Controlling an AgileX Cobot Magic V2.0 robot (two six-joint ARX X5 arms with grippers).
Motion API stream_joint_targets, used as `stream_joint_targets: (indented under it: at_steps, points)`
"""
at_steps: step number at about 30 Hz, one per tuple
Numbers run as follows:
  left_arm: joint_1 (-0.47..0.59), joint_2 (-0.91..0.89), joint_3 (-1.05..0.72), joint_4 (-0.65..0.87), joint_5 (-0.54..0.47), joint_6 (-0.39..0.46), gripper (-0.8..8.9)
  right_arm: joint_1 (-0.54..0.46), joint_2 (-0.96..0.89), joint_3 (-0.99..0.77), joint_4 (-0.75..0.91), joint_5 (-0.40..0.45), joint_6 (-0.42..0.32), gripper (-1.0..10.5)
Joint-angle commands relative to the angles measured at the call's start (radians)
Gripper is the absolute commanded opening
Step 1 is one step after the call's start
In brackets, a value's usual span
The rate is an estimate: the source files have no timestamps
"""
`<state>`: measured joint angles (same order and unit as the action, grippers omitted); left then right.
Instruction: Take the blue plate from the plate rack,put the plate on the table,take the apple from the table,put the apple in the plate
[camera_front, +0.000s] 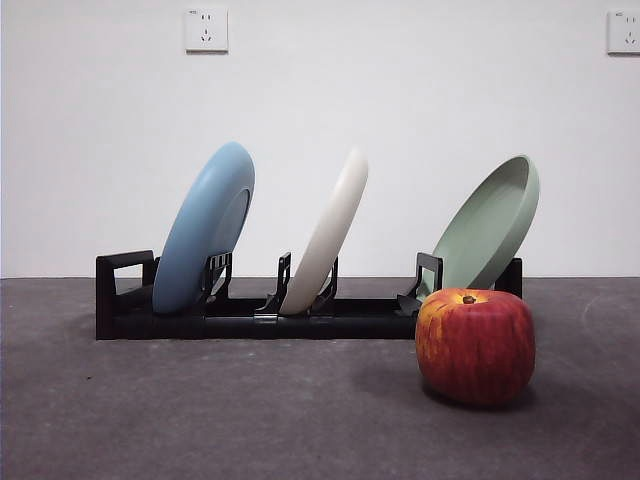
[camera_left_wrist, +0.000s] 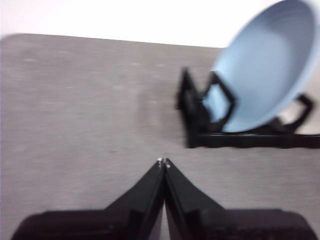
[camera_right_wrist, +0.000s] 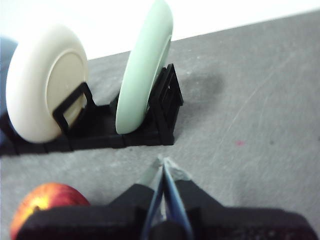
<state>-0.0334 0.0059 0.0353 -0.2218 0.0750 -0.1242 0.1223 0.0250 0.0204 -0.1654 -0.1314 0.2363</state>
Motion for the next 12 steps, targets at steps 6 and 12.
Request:
stream_joint_targets:
  at_steps: [6, 12]
  points:
    - [0.002, 0.085, 0.190, -0.043, 0.040, -0.194, -0.06, -0.002, 0.159, 0.237, -0.052, -0.002, 0.088, -0.1]
    - [0.002, 0.359, 0.457, -0.045, 0.148, -0.131, -0.06, -0.002, 0.417, 0.550, -0.179, -0.004, 0.031, -0.1]
